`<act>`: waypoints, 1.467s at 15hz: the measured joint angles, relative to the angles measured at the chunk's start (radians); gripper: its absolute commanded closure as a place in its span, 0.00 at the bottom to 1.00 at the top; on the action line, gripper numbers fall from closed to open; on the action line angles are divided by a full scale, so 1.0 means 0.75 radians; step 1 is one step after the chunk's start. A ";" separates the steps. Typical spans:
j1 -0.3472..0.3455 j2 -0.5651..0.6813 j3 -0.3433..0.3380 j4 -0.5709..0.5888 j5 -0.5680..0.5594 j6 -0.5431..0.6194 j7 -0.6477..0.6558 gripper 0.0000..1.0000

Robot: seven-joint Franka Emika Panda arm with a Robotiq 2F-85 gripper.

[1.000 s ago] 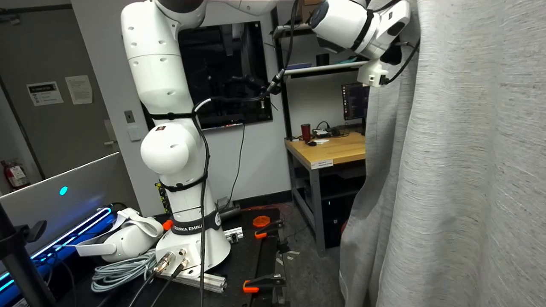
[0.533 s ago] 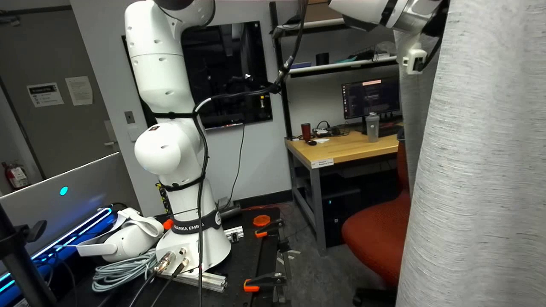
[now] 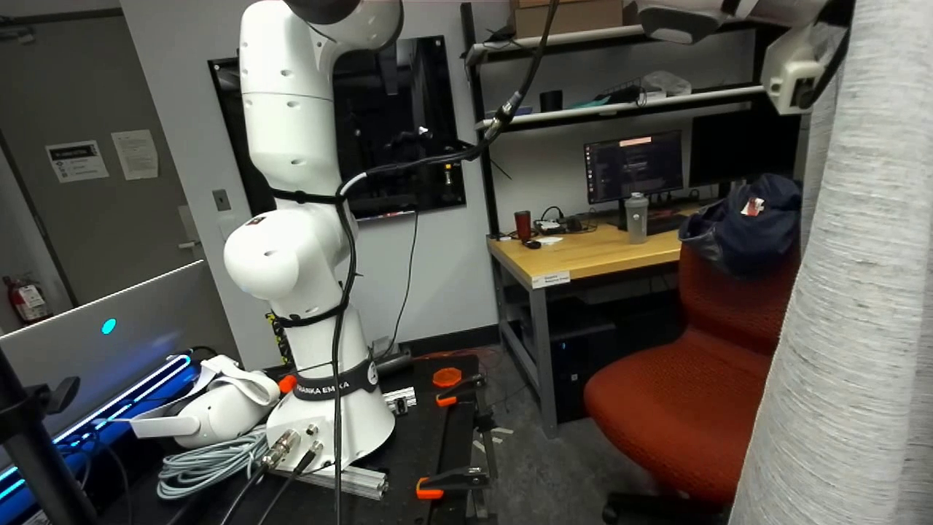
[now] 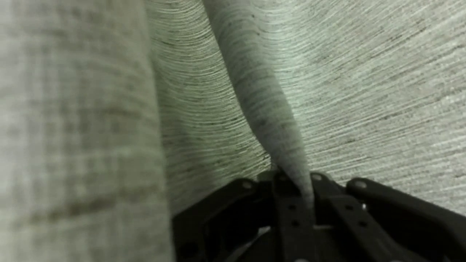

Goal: Move the curtains to the right

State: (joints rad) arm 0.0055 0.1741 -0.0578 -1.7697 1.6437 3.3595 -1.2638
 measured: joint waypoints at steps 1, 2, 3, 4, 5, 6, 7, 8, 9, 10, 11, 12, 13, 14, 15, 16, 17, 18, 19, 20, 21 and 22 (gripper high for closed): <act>-0.018 0.012 -0.021 -0.001 -0.086 0.000 0.103 1.00; -0.040 0.025 -0.045 -0.002 -0.174 0.000 0.208 1.00; -0.064 0.037 -0.069 -0.004 -0.256 0.000 0.307 1.00; -0.090 0.049 -0.096 -0.007 -0.340 0.000 0.407 1.00; -0.118 0.063 -0.124 -0.008 -0.422 0.000 0.504 1.00; -0.148 0.077 -0.154 -0.010 -0.504 0.000 0.602 1.00; -0.180 0.093 -0.185 -0.010 -0.582 0.000 0.697 1.00; -0.191 0.111 -0.238 -0.001 -0.599 -0.005 0.741 1.00; -0.189 0.128 -0.309 0.010 -0.593 -0.016 0.755 1.00; -0.186 0.146 -0.382 0.021 -0.592 -0.035 0.778 1.00; -0.181 0.166 -0.461 0.033 -0.593 -0.063 0.807 1.00; -0.170 0.190 -0.544 0.047 -0.602 -0.101 0.847 1.00; -0.155 0.217 -0.632 0.065 -0.627 -0.154 0.901 1.00; -0.137 0.249 -0.717 0.091 -0.677 -0.224 0.973 1.00; -0.119 0.283 -0.796 0.129 -0.743 -0.312 1.059 1.00; -0.102 0.318 -0.859 0.178 -0.824 -0.409 1.147 1.00; -0.089 0.351 -0.904 0.235 -0.907 -0.513 1.230 1.00; -0.082 0.381 -0.924 0.295 -0.977 -0.616 1.286 1.00; -0.079 0.409 -0.926 0.360 -1.034 -0.718 1.321 1.00; -0.099 0.424 -0.882 0.419 -1.130 -0.790 1.364 1.00; -0.138 0.426 -0.800 0.471 -1.243 -0.841 1.417 1.00; -0.181 0.430 -0.709 0.525 -1.343 -0.893 1.459 1.00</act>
State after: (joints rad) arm -0.1300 0.4965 -0.5895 -1.3757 0.6367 2.6897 -0.1696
